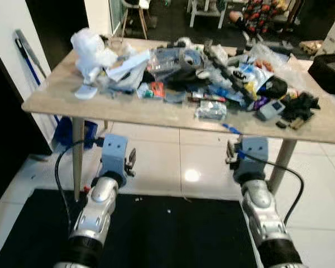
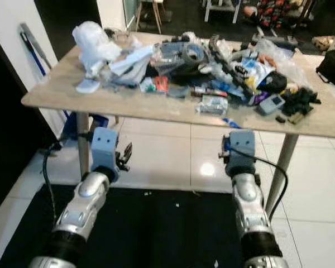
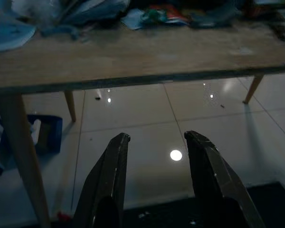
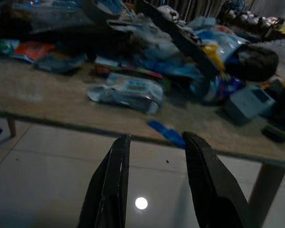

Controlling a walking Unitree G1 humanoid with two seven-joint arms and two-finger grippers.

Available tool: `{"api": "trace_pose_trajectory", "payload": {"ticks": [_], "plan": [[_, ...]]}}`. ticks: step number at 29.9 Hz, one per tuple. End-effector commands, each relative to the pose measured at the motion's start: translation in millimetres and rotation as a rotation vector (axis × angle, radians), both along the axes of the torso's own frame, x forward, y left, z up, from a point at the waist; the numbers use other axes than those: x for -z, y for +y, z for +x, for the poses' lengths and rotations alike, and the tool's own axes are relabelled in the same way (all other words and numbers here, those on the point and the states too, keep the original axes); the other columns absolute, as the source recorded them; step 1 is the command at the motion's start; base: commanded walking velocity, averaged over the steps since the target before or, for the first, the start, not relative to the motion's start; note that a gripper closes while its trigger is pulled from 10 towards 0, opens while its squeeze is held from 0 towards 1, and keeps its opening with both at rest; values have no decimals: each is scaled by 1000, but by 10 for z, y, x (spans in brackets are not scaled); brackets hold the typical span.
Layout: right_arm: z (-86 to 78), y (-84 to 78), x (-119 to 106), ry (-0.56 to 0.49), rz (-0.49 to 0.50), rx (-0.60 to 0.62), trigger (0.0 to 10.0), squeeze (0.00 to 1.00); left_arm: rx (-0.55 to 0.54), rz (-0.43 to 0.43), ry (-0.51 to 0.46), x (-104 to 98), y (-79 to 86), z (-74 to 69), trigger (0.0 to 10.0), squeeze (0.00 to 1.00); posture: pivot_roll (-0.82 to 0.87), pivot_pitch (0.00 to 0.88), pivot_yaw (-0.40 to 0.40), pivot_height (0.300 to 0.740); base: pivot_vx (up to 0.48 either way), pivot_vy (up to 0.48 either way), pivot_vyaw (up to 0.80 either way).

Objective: Picking trash to rubbish bin

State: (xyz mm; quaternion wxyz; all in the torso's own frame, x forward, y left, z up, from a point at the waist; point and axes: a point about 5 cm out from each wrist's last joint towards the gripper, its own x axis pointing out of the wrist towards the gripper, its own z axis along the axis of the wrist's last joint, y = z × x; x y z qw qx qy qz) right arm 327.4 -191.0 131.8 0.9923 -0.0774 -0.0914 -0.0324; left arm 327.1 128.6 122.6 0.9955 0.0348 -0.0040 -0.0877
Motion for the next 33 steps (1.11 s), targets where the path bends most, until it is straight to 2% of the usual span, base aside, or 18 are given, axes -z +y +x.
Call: {"api": "trace_pose_trajectory", "payload": {"ticks": [1,10,15,19,27,33], "plan": [[-2,18,-2,9,7,-10,10000,0,0,10,12,8,6,-8,10000,0,-55,124,-15,740,349,0,0],[39,104,-140,-31,8,-62,10000,0,7,7,-19,-100,-22,8,10000,0,-54,129,-14,740,352,0,0],[52,109,-209,-60,4,-62,10000,0,0,-17,-86,-261,-23,39,10000,0,-52,132,-16,740,358,0,0],[54,93,-193,-50,4,-50,10000,0,61,-28,-141,-392,-109,29,10000,0,-47,133,-17,740,372,0,0],[63,63,-127,-3,29,-24,10000,0,122,27,-124,-332,-229,-23,10000,0,-48,132,-15,740,384,0,0],[65,53,-130,-1,27,-24,10000,0,141,32,-121,-322,-263,-42,10000,0,-49,131,-16,740,382,0,0]]}}
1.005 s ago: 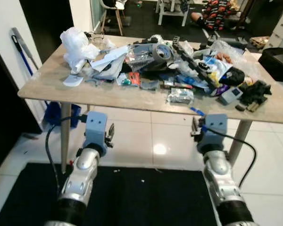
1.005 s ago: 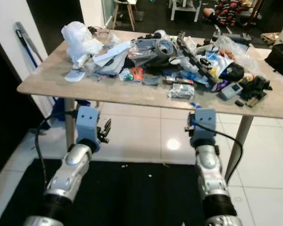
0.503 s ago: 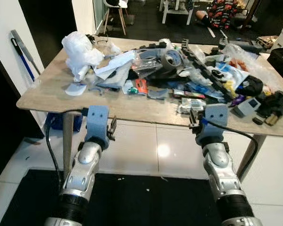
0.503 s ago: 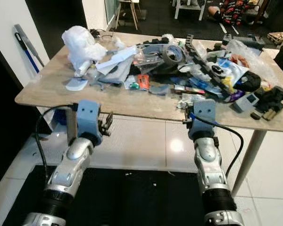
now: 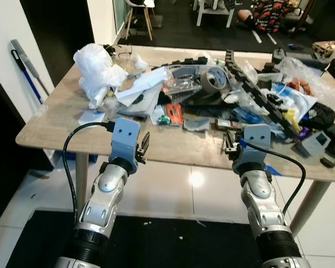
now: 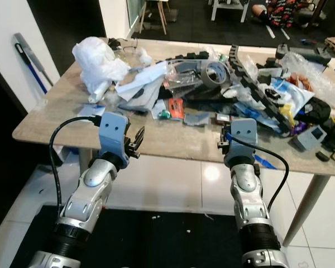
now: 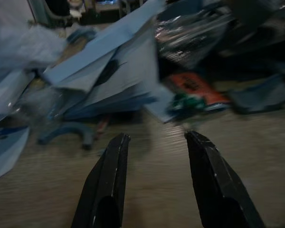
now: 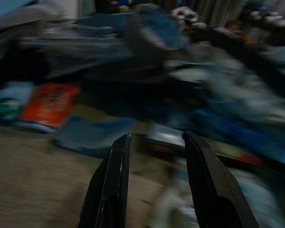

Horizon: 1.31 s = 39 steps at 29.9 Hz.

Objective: Picking trash to rubbish bin

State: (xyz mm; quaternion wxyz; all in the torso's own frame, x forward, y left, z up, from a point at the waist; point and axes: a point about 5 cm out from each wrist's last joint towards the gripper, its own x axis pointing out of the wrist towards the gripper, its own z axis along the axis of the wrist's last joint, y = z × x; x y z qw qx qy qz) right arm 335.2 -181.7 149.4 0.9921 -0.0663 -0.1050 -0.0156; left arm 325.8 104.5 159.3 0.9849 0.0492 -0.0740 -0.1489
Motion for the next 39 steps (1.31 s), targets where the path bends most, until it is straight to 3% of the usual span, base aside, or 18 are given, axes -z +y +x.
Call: {"api": "trace_pose_trajectory", "payload": {"ticks": [1,11,17,22,39], "plan": [[-12,-42,45,25,9,14,10000,0,12,16,17,45,-24,-29,10000,0,-49,131,-16,740,386,0,0],[-6,-1,71,47,18,-11,10000,0,21,19,15,43,-27,-34,10000,0,-48,132,-18,740,386,0,0],[-46,120,153,88,36,-84,10000,0,108,-41,-37,-18,-31,-117,10000,0,-47,134,-19,740,0,0,0],[-61,171,210,123,52,-120,10000,0,168,-31,-79,-76,-1,-167,10000,0,-42,139,-18,740,0,0,0],[-85,172,187,109,38,-112,10000,0,227,-14,-77,-62,-38,-218,10000,0,-45,122,-13,740,0,0,0]]}}
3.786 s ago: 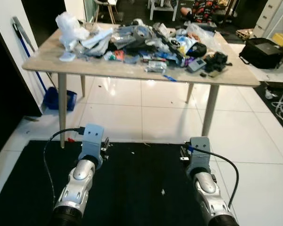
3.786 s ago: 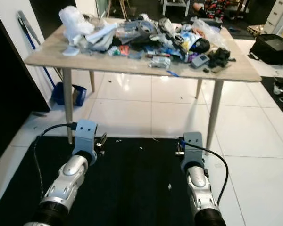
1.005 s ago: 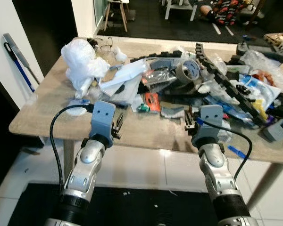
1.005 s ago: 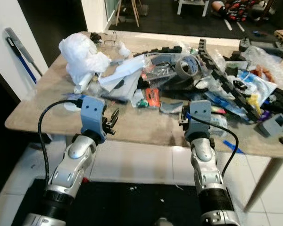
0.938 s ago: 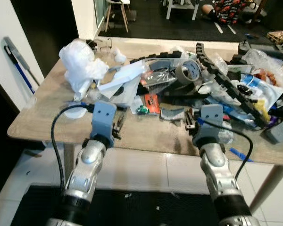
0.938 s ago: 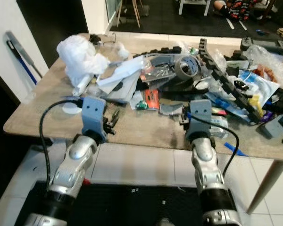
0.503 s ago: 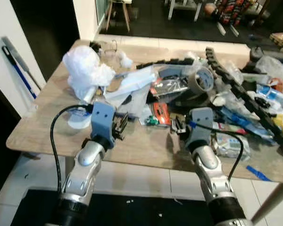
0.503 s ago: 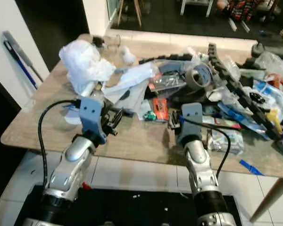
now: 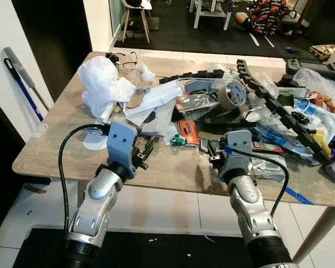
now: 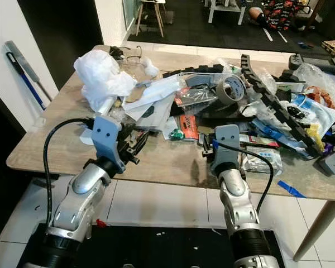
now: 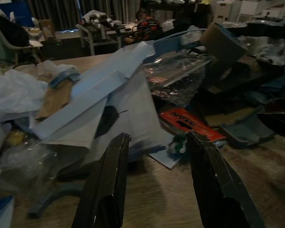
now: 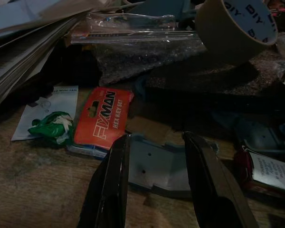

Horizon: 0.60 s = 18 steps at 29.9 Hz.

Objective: Picking trash to rubbish bin

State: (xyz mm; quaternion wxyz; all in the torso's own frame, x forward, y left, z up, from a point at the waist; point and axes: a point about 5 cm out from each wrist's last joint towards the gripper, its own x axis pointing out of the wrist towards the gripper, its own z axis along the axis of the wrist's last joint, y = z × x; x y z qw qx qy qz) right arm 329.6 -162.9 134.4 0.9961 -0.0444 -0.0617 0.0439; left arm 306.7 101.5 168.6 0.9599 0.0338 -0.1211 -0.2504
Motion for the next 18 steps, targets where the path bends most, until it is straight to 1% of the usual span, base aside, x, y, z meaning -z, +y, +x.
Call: {"api": "trace_pose_trajectory", "payload": {"ticks": [1,2,6,8,18], "plan": [[-33,-18,42,16,3,5,10000,0,10,19,16,43,-12,-21,10000,0,-45,122,-13,740,0,0,0],[-37,-18,46,17,2,5,10000,0,9,22,25,53,-14,-18,10000,0,-44,119,-12,740,0,0,0],[-46,-19,57,20,2,7,10000,0,1,61,32,89,-22,-11,10000,0,-47,115,-11,740,0,-480,0],[-49,-28,58,22,2,8,10000,0,-20,37,48,99,-11,8,10000,0,-48,112,-11,740,0,0,0],[-37,-46,47,23,6,-2,10000,0,-21,36,43,91,-6,11,10000,0,-47,114,-13,740,0,0,0]]}}
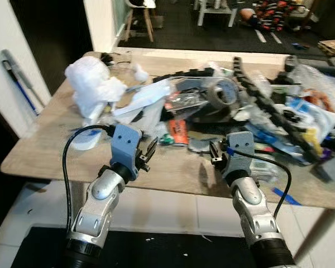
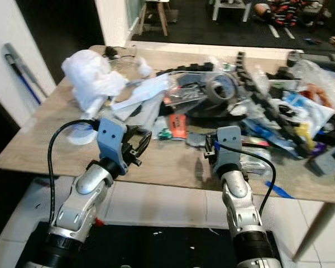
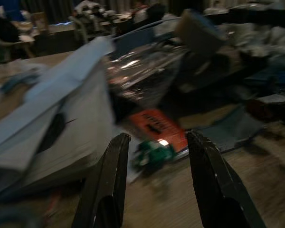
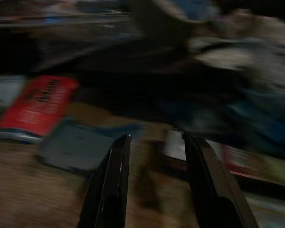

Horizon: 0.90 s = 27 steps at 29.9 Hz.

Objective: Picking trash to rubbish bin

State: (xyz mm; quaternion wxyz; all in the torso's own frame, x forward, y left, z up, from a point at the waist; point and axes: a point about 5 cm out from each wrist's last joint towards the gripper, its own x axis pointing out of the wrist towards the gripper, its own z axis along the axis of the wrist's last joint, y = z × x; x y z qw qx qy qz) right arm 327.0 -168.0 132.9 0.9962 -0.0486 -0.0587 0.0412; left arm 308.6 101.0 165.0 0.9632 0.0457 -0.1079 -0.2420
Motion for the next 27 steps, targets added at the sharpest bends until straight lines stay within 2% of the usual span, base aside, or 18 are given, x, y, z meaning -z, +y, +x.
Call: {"api": "trace_pose_trajectory", "payload": {"ticks": [1,2,3,12,18,19,20,21,22,27], "plan": [[-11,13,29,17,22,-18,10000,145,1,9,23,57,1,-10,10000,0,-47,114,-13,740,0,0,0],[-14,24,23,11,35,-33,10000,145,2,9,22,57,1,-11,10000,0,-47,114,-13,740,0,0,0],[-16,33,18,9,41,-46,10000,1000,5,10,19,53,-1,-13,10000,0,-47,116,-13,740,0,0,0],[-10,55,46,38,67,-98,10000,1000,52,24,-1,28,-61,-33,10000,0,-43,125,-14,740,0,0,0],[86,30,95,91,109,-82,10000,1000,52,22,-5,14,-73,-23,10000,0,-43,135,-8,740,0,0,0],[121,13,131,112,135,-70,10000,776,60,19,-13,0,-84,-24,10000,0,-42,138,-5,740,0,0,0],[134,8,141,117,144,-69,10000,776,64,18,-16,-6,-89,-25,10000,0,-42,138,-5,740,0,0,0],[156,5,144,122,157,-67,10000,59,73,19,-19,-13,-98,-25,10000,0,-40,139,-2,740,0,0,0],[182,4,143,128,176,-67,10000,0,85,23,-24,-21,-110,-28,10000,0,-39,141,1,740,0,0,0],[302,11,156,170,227,-73,10000,0,132,46,-30,-23,-165,-47,10000,0,-31,149,6,740,0,0,0]]}}
